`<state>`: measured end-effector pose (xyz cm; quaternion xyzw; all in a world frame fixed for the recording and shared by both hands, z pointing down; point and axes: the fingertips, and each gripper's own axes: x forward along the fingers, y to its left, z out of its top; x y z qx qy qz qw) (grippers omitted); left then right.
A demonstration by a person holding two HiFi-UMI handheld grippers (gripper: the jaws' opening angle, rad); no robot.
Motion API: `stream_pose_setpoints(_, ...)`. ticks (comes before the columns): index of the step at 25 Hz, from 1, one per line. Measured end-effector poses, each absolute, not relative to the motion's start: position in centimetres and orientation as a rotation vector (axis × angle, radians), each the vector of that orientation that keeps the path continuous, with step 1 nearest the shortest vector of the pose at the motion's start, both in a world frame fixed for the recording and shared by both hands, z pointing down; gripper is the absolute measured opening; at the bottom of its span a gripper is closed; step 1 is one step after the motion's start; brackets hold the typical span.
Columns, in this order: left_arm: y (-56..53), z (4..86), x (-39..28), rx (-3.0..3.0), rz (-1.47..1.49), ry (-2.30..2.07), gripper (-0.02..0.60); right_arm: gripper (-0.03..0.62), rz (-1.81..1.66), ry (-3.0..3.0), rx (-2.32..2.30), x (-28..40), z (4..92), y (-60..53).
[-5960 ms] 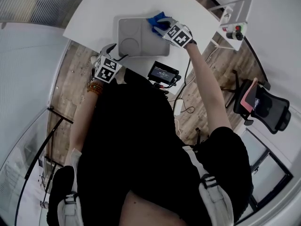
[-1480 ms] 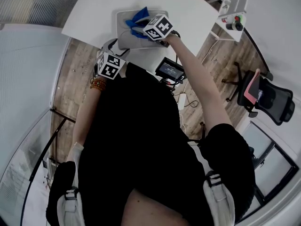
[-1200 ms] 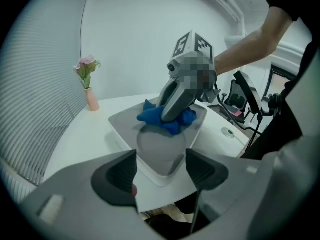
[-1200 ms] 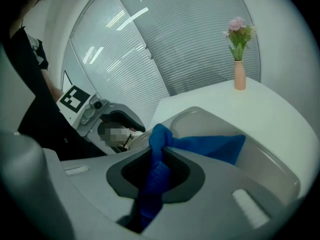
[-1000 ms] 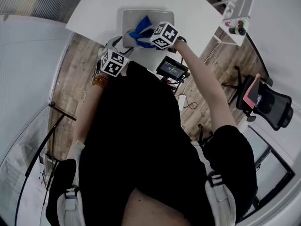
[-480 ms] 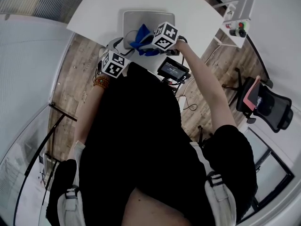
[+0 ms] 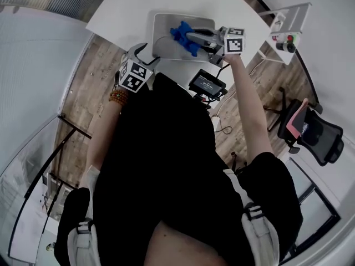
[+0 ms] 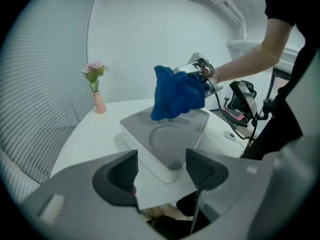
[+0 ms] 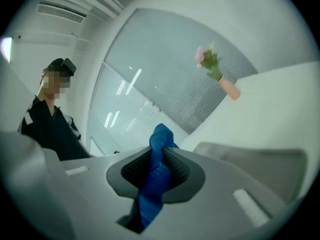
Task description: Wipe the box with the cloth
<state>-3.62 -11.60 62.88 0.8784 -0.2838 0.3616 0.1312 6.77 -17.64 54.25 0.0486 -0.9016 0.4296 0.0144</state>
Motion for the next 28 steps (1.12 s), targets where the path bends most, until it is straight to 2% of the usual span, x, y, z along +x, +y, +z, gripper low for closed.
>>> stream_pose_setpoints(5, -11.2, 63.7, -3.7, 2.532, 1.066, -0.822, 0.313, 0.073, 1.154, -2.735, 0.858, 13.2, 55.5, -25.1)
stream_pose_setpoints(8, -10.8, 64.2, -3.3, 2.528, 1.089, -0.799, 0.313, 0.075, 1.071, -2.564, 1.018, 13.9, 58.8, -27.0)
stream_pose_setpoints(13, -10.3, 65.2, -2.8, 2.521, 1.128, -0.767, 0.313, 0.075, 1.087, -2.363, 0.973, 10.6, 63.0, -27.7)
stream_pose_setpoints(18, -9.9, 65.5, -2.6, 2.517, 1.136, -0.758, 0.313, 0.074, 1.069, -2.340, 0.860, 6.5, 63.2, -28.2)
stream_pose_setpoints(28, -10.1, 66.1, -2.4, 2.510, 1.137, -0.764, 0.313, 0.075, 0.562, -2.206, 0.651, 1.2, 63.8, -27.3)
